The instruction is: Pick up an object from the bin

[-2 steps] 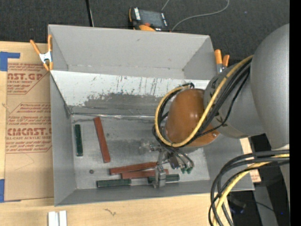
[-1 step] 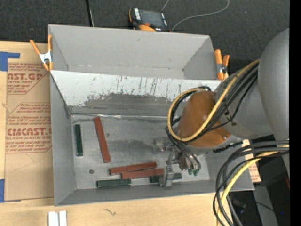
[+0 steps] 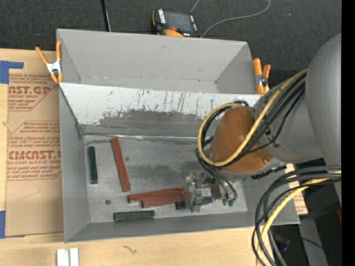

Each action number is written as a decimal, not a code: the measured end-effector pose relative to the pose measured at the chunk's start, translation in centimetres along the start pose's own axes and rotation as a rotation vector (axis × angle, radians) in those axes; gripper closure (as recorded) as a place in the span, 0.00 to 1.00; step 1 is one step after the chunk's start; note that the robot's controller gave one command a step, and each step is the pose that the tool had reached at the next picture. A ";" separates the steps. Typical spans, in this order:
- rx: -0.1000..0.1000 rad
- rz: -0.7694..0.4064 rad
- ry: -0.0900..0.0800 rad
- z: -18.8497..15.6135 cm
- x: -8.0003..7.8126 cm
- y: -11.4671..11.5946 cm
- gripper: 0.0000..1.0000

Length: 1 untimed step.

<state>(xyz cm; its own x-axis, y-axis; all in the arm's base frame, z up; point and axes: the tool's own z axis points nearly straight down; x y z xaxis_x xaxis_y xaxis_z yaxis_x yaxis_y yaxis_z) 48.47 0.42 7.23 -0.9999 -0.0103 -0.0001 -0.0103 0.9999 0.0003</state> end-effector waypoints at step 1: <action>0.000 0.003 -0.004 0.2 0.0 0.0 0.00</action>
Offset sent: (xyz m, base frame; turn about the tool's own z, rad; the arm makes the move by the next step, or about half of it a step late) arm 0.0000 0.0000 0.0000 0.0000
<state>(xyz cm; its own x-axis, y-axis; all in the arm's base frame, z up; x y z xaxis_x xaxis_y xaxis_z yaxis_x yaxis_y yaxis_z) 48.46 0.41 7.02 -1.0000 -0.0078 -0.0039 -0.0078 1.0000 -0.0002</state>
